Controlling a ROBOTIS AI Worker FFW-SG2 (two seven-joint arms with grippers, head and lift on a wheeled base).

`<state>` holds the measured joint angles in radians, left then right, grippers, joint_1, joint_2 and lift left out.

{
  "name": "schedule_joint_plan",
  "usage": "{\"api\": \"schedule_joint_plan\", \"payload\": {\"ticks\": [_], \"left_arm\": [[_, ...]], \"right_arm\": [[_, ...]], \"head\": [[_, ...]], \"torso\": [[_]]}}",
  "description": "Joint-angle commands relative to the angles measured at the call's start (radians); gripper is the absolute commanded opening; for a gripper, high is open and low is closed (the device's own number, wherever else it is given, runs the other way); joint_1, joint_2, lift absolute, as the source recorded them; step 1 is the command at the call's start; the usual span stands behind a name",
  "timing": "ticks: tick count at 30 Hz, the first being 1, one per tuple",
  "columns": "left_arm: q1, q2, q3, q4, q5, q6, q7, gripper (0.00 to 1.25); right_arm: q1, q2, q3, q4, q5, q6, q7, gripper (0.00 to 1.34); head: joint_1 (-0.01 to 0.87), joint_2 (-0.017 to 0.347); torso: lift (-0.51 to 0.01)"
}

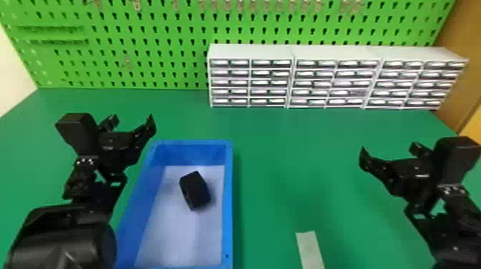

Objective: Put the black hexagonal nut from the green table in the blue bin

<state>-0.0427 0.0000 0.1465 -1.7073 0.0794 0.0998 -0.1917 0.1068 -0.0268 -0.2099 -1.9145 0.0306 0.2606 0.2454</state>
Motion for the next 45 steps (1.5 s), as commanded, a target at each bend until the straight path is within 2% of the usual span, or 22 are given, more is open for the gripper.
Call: {"api": "schedule_joint_plan", "payload": {"ticks": [1,45], "left_arm": [[0.000,-0.003,-0.002,0.000,-0.001,0.000,0.000,0.89],[0.003,-0.003,-0.004,0.002,0.005,-0.002,0.000,0.88]], "right_arm": [[-0.001,-0.001,0.001,0.000,0.000,0.000,0.000,1.25],[0.004,-0.002,0.009,0.002,-0.003,0.000,0.002,1.25]], "head": [[0.686,0.051],[0.686,0.051]], "torso": [[-0.097],[-0.097]]}}
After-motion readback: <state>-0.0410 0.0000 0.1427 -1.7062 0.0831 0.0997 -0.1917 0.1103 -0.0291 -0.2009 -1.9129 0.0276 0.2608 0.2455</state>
